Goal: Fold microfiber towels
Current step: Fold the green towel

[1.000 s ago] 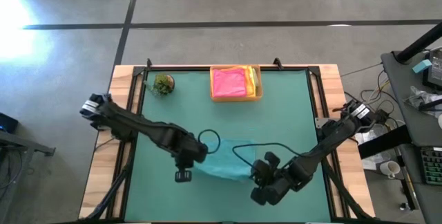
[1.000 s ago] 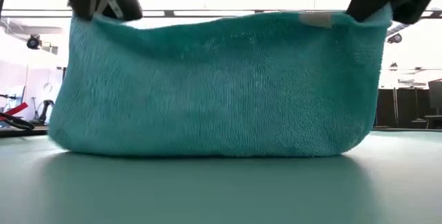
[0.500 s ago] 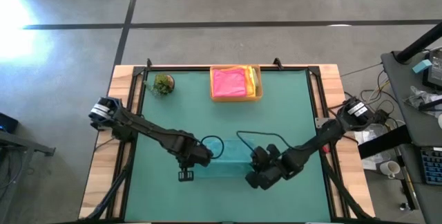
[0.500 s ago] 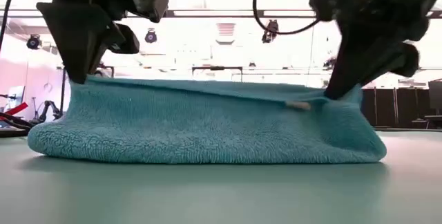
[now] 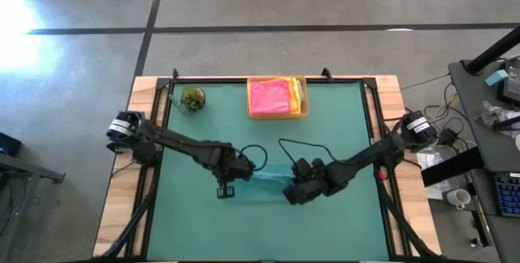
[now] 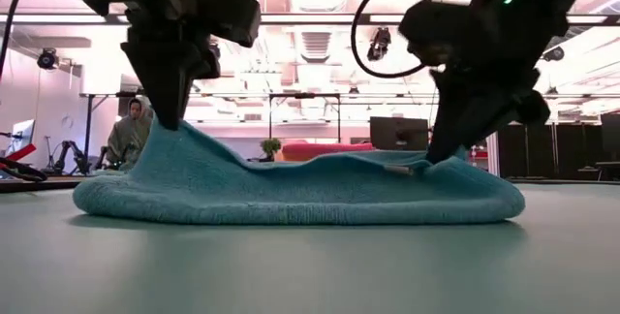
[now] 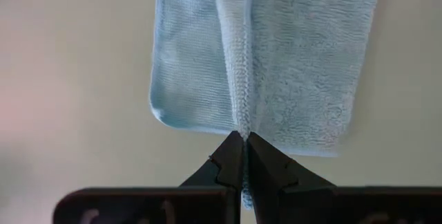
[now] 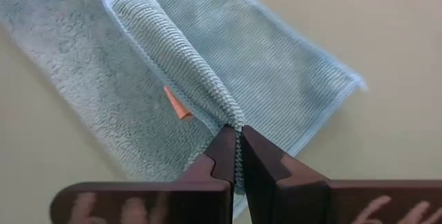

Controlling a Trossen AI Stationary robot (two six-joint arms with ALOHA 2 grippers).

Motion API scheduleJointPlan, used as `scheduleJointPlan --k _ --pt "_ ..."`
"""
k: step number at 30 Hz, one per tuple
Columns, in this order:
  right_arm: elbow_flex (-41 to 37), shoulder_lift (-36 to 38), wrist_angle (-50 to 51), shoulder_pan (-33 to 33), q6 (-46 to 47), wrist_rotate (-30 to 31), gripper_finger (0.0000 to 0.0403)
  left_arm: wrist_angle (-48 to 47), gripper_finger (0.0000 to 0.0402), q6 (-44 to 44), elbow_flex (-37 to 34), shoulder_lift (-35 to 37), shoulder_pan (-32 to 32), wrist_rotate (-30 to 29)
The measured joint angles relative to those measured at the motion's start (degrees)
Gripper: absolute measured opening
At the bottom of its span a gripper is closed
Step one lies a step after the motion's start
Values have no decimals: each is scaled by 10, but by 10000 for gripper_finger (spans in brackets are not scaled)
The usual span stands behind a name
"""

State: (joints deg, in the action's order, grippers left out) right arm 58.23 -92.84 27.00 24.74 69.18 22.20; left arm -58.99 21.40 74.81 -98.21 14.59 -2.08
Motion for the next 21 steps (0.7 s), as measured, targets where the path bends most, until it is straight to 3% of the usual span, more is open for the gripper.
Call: scheduleJointPlan --k 12,16,21 --pt "1 0 3 -21 -25 -14 11 2 0 -13 0 0 -15 -16" --pt "1 0 18 -20 -17 -15 37 3 11 -12 0 0 -15 -44" --pt "1 7 62 -24 4 -10 86 0 60 -12 1 0 -22 -58"
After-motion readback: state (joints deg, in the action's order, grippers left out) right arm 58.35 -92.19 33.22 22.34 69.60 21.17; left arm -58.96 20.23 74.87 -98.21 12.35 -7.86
